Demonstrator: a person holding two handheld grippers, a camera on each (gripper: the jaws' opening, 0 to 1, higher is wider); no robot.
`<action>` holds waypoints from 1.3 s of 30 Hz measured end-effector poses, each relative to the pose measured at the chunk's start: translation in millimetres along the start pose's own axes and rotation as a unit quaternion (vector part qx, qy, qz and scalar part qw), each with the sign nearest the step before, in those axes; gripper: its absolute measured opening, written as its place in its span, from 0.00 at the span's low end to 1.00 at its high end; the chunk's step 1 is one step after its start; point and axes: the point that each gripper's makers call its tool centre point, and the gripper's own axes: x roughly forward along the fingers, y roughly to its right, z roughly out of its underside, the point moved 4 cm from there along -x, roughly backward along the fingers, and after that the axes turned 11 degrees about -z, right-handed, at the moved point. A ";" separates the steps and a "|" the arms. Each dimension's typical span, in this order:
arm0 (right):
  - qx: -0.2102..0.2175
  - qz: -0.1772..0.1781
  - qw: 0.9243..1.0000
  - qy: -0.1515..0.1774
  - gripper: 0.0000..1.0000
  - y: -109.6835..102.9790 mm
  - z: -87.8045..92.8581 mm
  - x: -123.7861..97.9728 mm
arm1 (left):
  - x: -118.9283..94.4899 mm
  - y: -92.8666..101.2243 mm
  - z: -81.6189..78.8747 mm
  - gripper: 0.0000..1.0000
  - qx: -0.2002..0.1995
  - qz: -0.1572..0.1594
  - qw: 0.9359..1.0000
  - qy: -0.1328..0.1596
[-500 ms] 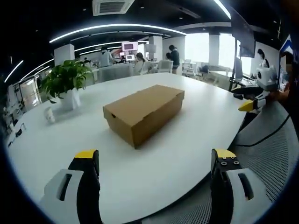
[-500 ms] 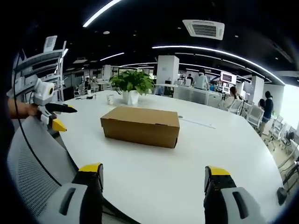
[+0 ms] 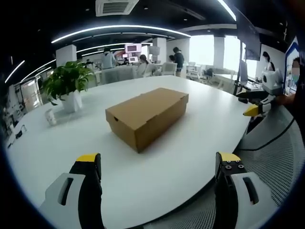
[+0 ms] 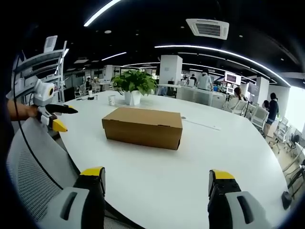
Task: Operate the shoe box by opening the lid, removing the specified soft item, and placing it in the target area until the item is outside and the box remains undamaged.
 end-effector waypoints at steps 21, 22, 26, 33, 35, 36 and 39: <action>0.001 -0.018 1.000 -0.023 0.91 -3.6 2.9 -3.3 | -0.8 -2.1 -4.0 0.99 0.004 -0.009 1.000 0.001; -0.001 -0.019 0.999 -0.025 0.91 -4.2 3.0 -3.1 | -0.9 -1.9 -4.1 0.99 0.004 -0.009 1.000 0.001; -0.003 -0.022 0.999 -0.032 0.91 -2.8 2.8 -4.2 | -1.4 -3.4 -4.4 0.99 0.003 -0.010 1.000 -0.002; -0.002 -0.015 0.999 -0.044 0.91 11.0 5.7 -9.0 | -1.9 -5.0 -4.3 0.99 -0.002 -0.008 1.000 -0.013; -0.002 -0.014 0.999 -0.045 0.91 13.2 5.0 -10.4 | -1.6 -4.7 -5.3 0.99 0.000 -0.007 1.000 -0.014; -0.003 -0.013 0.999 -0.045 0.91 13.8 4.6 -10.8 | -1.4 -4.6 -5.8 0.99 0.000 -0.006 1.000 -0.015; -0.004 -0.012 0.999 -0.046 0.91 15.4 4.4 -11.8 | -0.5 -4.4 -8.1 0.99 0.001 -0.003 1.000 -0.016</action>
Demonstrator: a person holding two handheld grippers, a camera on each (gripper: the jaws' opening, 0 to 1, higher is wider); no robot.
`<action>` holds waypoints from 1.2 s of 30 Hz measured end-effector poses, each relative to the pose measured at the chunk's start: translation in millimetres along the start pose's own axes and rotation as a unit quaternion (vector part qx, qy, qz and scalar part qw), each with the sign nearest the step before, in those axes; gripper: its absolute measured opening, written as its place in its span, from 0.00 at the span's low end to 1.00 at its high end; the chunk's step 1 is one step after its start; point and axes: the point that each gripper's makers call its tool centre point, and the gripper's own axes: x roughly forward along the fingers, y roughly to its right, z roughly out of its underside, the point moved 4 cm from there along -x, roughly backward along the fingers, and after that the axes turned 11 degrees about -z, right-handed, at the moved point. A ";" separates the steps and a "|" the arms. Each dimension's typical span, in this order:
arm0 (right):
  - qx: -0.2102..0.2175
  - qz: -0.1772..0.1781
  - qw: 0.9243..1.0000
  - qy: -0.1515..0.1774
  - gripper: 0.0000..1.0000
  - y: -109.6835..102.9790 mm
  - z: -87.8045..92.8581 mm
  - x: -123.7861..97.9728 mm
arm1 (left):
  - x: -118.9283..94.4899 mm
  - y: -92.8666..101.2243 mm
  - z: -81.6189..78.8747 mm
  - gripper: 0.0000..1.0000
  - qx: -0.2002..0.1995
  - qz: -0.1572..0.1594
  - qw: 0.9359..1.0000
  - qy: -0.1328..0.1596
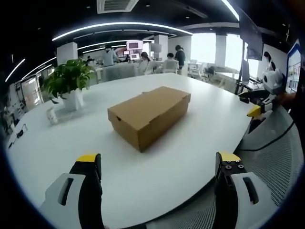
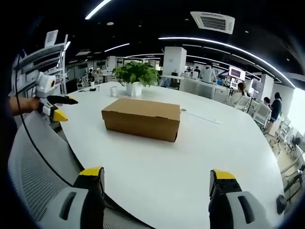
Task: Operate the shoe box by opening the lid, removing the specified soft item, and placing it in the target area until the item is outside and the box remains undamaged.
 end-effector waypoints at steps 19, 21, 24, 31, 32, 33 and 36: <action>-0.011 -0.021 1.000 -0.005 0.90 6.2 -7.9 5.4 | 9.8 -6.3 -11.7 0.99 0.007 0.003 1.000 -0.005; -0.011 -0.024 1.000 -0.006 0.90 6.7 -8.5 6.5 | 11.6 -6.1 -13.1 0.99 0.004 0.004 1.000 -0.005; -0.012 -0.025 1.000 -0.006 0.89 7.6 -9.2 7.2 | 14.0 -5.1 -14.9 0.99 0.004 0.005 1.000 -0.004; -0.011 -0.031 0.999 -0.006 0.89 11.2 -11.6 10.9 | 22.4 -3.6 -18.9 0.99 0.003 0.005 1.000 0.000; -0.012 -0.033 0.999 -0.006 0.89 11.6 -12.3 11.7 | 23.7 -3.6 -19.3 0.99 0.002 0.005 1.000 0.001; -0.013 -0.034 0.999 -0.006 0.89 12.1 -12.7 12.3 | 25.3 -3.4 -20.1 0.99 0.000 0.006 1.000 0.003; -0.016 -0.037 0.999 -0.004 0.89 13.7 -15.7 14.3 | 30.5 -3.8 -21.2 0.99 -0.006 0.006 1.000 0.005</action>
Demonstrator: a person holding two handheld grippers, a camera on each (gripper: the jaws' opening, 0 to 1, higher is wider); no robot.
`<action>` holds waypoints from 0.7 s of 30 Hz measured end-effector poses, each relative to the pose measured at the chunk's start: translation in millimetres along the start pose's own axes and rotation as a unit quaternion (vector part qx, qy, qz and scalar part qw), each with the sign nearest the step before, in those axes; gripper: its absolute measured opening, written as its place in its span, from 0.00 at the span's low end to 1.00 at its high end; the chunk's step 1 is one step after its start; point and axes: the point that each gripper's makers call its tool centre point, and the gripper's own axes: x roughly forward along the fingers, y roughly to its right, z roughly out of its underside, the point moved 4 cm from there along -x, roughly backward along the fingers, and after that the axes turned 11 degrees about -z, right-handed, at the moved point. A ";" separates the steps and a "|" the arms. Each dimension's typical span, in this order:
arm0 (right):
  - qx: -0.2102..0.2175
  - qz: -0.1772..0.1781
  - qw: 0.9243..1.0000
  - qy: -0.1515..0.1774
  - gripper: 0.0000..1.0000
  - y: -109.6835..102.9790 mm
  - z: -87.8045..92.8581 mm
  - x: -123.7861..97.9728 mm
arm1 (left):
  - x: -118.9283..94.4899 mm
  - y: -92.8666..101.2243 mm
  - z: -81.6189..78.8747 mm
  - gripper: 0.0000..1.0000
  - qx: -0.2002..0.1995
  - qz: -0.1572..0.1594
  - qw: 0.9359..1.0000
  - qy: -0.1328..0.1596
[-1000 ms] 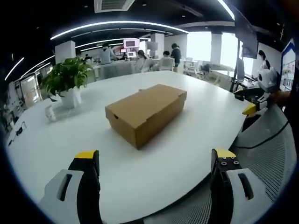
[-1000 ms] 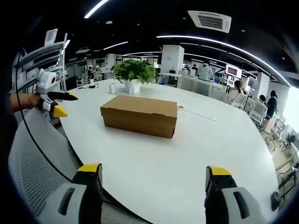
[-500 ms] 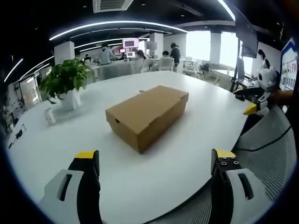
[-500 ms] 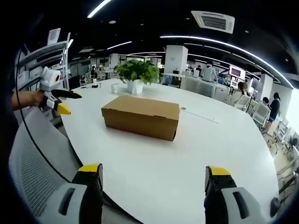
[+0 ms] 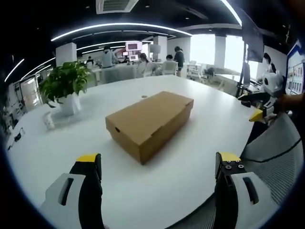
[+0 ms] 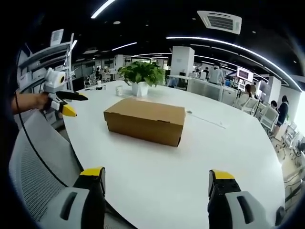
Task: Operate the shoe box by opening the lid, removing the specified soft item, and placing it in the target area until the item is outside and the box remains undamaged.
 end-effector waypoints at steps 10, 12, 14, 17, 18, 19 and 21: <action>-0.008 -0.012 1.000 -0.002 0.88 6.5 -7.5 10.6 | 11.9 -3.2 -7.8 0.99 -0.009 -0.012 1.000 0.012; -0.008 -0.013 1.000 0.000 0.88 8.4 -10.6 12.2 | 14.2 -3.2 -8.4 0.99 -0.008 -0.013 1.000 0.012; -0.012 -0.013 1.000 0.001 0.88 10.6 -12.5 14.6 | 16.6 -3.7 -9.6 0.98 -0.007 -0.013 1.000 0.011; -0.013 -0.014 1.000 0.001 0.88 12.3 -14.6 16.6 | 18.7 -4.5 -11.3 0.98 -0.007 -0.014 1.000 0.011; -0.015 -0.014 1.000 0.002 0.88 13.3 -15.6 18.4 | 19.5 -4.9 -12.8 0.98 -0.008 -0.015 1.000 0.014; -0.015 -0.014 1.000 0.001 0.88 14.3 -15.6 19.5 | 20.5 -5.1 -13.7 0.98 -0.009 -0.015 1.000 0.014; -0.013 -0.012 1.000 0.000 0.88 16.8 -15.2 22.4 | 22.5 -5.3 -14.3 0.98 -0.009 -0.014 1.000 0.014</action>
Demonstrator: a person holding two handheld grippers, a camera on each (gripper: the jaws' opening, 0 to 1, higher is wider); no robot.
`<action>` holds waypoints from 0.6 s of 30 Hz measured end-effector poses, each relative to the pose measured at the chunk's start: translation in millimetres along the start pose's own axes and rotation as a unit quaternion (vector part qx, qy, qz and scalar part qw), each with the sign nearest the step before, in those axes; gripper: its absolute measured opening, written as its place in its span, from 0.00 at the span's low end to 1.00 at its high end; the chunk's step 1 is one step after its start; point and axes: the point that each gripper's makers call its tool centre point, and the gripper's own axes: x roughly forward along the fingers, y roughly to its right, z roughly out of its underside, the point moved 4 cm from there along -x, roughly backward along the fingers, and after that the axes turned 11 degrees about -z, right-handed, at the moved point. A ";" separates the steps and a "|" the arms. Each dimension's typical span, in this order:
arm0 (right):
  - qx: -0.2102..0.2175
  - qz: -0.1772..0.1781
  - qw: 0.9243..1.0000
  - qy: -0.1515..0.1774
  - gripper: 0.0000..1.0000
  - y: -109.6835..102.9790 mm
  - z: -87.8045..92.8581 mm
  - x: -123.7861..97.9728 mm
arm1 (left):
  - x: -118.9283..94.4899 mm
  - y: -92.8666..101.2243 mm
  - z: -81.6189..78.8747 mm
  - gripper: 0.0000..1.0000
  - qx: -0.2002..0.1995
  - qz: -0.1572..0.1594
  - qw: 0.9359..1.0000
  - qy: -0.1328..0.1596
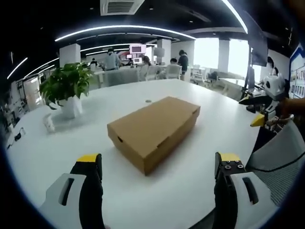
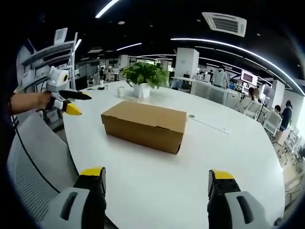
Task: Operate the shoe box by opening the lid, removing the specified soft item, and placing it in the target area until the item is outside and the box remains undamaged.
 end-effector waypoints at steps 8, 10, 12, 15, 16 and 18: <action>0.002 -0.001 1.000 0.002 0.88 5.5 -1.5 10.2 | 9.2 -5.0 -4.9 0.98 -0.002 -0.007 1.000 0.003; -0.004 -0.004 1.000 -0.001 0.88 7.1 -2.7 13.8 | 12.1 -5.9 -6.0 0.98 -0.004 -0.008 1.000 0.005; -0.007 -0.005 1.000 0.000 0.88 9.5 -4.5 17.2 | 15.1 -5.9 -6.2 0.98 -0.002 -0.007 1.000 0.004; -0.007 -0.006 1.000 0.002 0.88 12.4 -6.7 21.5 | 18.8 -5.8 -5.8 0.97 0.001 -0.006 1.000 0.001; -0.008 -0.007 1.000 0.001 0.88 12.9 -6.8 23.4 | 20.0 -5.8 -5.8 0.97 0.001 -0.005 1.000 0.000; -0.010 -0.008 1.000 0.000 0.88 13.2 -6.7 25.7 | 21.4 -5.8 -5.7 0.97 0.001 -0.005 1.000 -0.001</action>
